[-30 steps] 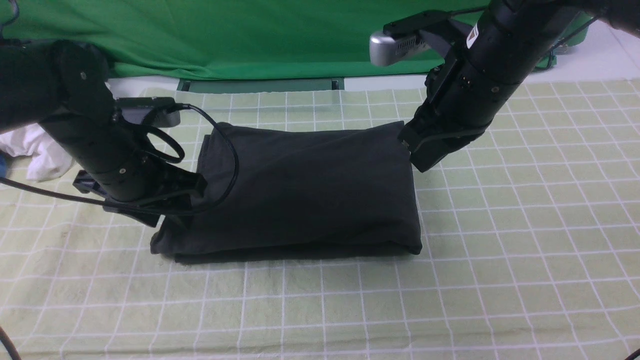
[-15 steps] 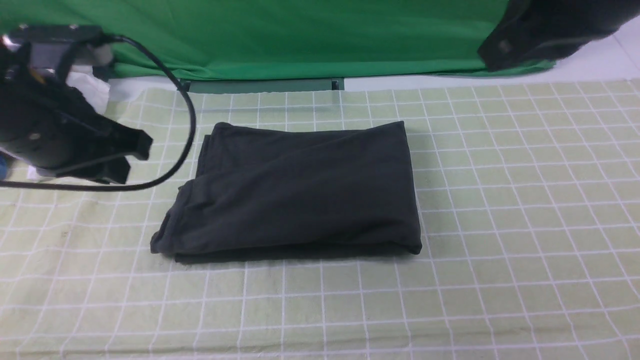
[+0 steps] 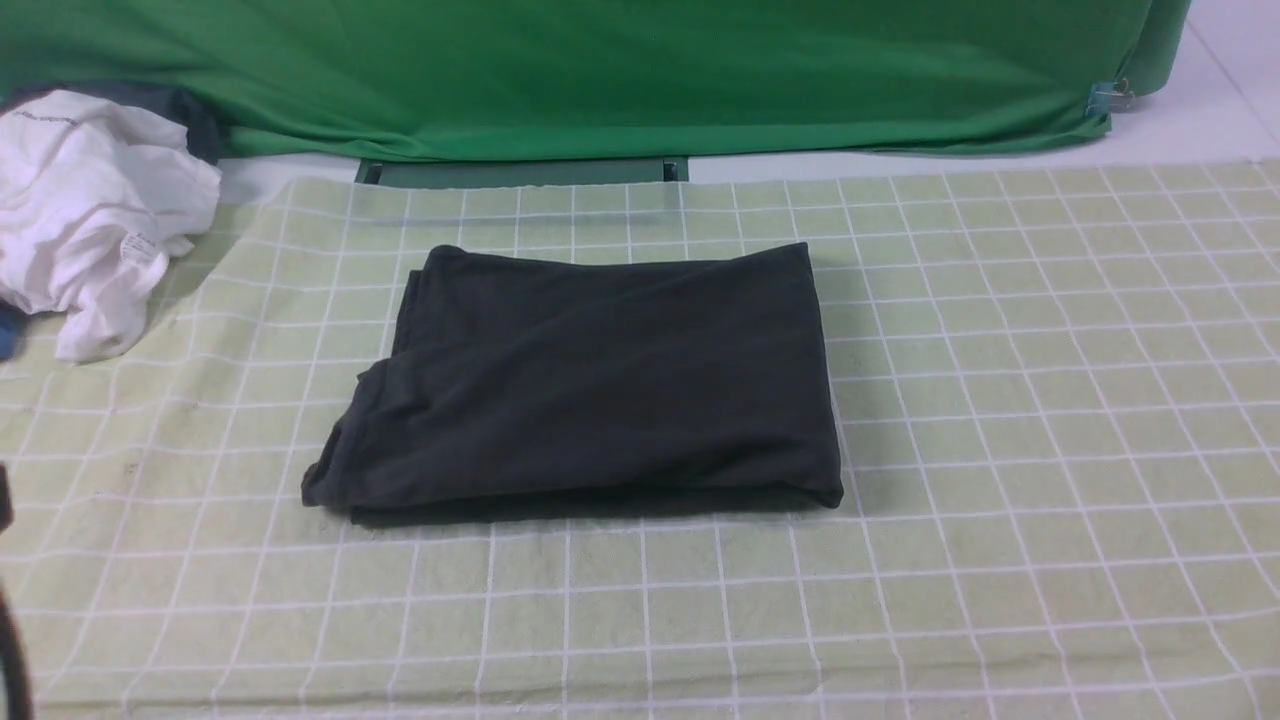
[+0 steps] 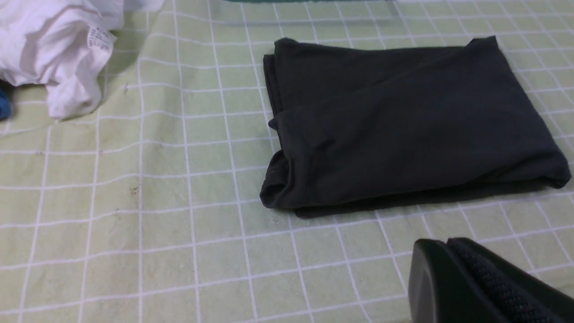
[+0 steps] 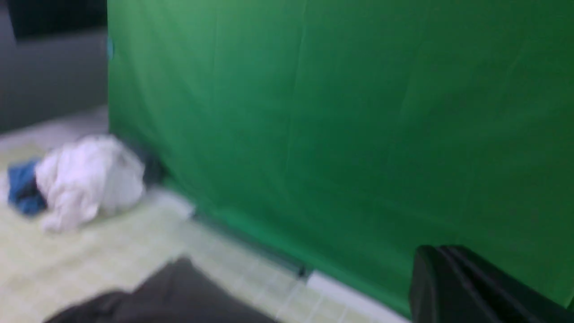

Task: Fold a long-sleeved shirt over a green coffee tablecloth.

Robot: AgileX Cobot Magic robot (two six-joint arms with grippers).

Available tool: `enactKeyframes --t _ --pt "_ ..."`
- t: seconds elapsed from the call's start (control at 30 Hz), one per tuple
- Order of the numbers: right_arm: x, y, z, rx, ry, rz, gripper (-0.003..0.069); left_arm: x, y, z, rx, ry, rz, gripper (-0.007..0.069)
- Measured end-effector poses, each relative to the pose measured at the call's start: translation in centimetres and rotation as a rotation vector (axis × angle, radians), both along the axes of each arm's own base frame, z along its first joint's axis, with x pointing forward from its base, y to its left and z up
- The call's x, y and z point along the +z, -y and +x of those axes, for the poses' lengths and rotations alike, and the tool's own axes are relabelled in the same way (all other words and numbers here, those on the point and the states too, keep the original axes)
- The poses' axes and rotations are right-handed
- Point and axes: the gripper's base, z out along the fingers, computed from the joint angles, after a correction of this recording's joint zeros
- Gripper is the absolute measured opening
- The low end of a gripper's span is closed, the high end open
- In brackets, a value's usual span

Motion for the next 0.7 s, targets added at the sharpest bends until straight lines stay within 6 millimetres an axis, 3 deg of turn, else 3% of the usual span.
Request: enactKeyframes --t 0.2,0.37,0.7 --pt "-5.8 2.5 -4.4 -0.019 0.306 0.134 0.0002 -2.9 -0.2 -3.6 0.007 0.152 -0.03 0.0011" --pt "-8.9 3.6 -6.5 -0.03 0.517 0.231 0.0002 -4.4 -0.1 -4.1 0.003 0.192 -0.055 0.0011" --pt "-9.5 4.2 -7.5 -0.034 0.594 0.269 0.0055 -3.6 -0.2 -3.6 0.018 0.307 -0.078 0.0011"
